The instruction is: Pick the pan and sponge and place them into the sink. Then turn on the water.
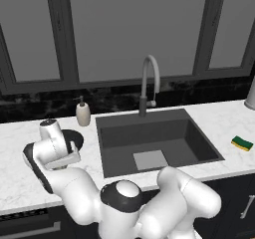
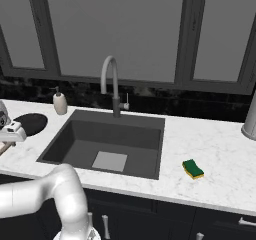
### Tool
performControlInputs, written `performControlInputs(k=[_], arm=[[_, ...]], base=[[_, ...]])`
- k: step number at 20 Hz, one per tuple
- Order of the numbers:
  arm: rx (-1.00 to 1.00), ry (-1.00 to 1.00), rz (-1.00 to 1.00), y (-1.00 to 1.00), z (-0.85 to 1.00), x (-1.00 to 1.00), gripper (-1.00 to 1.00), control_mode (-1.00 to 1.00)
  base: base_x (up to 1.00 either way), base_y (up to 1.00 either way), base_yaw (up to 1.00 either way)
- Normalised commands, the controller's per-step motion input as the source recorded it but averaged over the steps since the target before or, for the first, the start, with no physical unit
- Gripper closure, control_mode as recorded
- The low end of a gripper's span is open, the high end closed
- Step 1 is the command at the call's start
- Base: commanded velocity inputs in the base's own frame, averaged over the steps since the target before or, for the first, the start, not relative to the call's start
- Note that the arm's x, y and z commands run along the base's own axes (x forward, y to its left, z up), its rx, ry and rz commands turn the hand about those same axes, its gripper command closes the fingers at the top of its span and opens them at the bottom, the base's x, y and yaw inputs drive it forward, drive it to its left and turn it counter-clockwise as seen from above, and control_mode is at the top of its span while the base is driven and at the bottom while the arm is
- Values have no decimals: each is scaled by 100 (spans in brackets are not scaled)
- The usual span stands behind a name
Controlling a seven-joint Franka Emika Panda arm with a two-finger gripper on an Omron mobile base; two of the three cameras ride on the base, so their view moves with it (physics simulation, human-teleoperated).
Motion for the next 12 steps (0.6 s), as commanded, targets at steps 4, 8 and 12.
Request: performControlInputs(k=[4, 8, 12], arm=[[0, 0, 0, -63, 16, -14, 100, -100], [0, 0, 4, -76, 28, -11, 100, -100], [0, 0, 10, -79, 36, -6, 100, -100]], base=[[0, 0, 0], [0, 0, 0], [0, 0, 0]])
